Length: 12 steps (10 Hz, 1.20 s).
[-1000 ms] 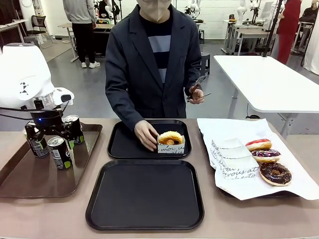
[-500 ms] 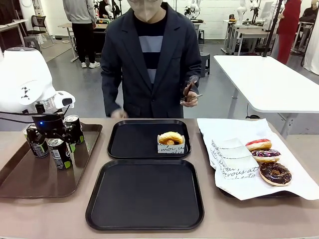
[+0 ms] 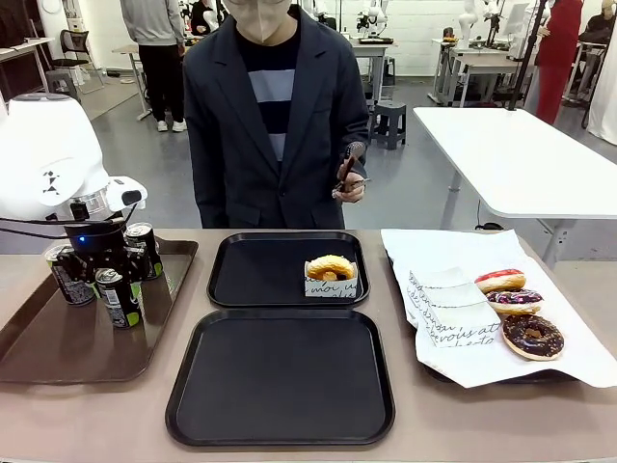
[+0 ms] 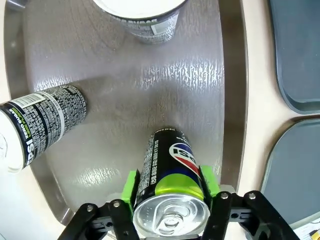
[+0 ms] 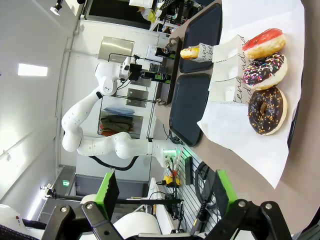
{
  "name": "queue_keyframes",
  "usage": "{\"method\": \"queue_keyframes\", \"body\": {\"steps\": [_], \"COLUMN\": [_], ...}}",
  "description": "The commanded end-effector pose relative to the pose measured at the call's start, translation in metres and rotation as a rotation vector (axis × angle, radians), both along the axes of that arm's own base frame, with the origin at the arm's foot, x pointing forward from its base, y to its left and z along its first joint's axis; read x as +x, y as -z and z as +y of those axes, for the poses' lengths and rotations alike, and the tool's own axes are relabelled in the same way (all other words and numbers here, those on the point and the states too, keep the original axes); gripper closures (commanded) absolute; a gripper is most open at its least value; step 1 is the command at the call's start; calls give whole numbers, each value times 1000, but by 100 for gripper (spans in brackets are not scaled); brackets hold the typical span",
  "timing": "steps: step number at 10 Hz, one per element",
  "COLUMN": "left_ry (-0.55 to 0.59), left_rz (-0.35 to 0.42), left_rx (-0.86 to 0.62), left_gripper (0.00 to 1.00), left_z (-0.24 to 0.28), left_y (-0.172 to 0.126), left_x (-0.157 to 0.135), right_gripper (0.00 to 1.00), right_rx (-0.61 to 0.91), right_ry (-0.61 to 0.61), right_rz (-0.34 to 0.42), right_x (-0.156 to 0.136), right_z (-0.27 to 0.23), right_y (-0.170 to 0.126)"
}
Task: Set up donuts and drinks on trays.
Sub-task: Pick up one Pepsi coke and place it on the Flat Tray.
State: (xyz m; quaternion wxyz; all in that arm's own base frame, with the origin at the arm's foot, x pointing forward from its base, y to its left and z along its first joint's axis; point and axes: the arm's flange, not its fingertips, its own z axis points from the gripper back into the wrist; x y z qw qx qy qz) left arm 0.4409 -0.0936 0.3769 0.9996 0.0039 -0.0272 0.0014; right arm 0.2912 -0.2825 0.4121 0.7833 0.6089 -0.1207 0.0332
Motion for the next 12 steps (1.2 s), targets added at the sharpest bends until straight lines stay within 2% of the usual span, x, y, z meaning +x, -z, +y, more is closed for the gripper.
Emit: {"method": "queue_keyframes", "body": {"steps": [1, 2, 3, 4, 6, 8, 10, 12], "left_ry": [-5, -8, -5, -28, -32, -48, -65, -132], "left_rz": [-8, -5, -2, 1, -55, -106, -103, -101], "left_rx": [-3, 3, 10, 52, 74, 40, 42, 77], "left_gripper": [100, 93, 100, 100, 100, 100, 100, 100], "left_z": [1, 0, 0, -1, 0, 2, 3, 11], "left_y": [4, 3, -1, -18, -93, -141, -157, -154], "left_x": [-3, -3, -4, -6, -29, -50, -60, -63], "right_gripper": [0, 0, 0, 0, 0, 0, 0, 0], "right_rx": [6, 6, 6, 6, 6, 6, 6, 6], "right_ry": [0, 0, 0, 0, 0, 0, 0, 0], "right_rz": [-7, -7, -7, -7, -7, -7, -7, -7], "right_x": [-1, -1, -1, -1, -1, -1, -1, -1], "right_z": [0, 0, 0, 0, 0, 0, 0, 0], "right_y": [-1, -1, -1, -1, -1, -1, -1, -1]}}
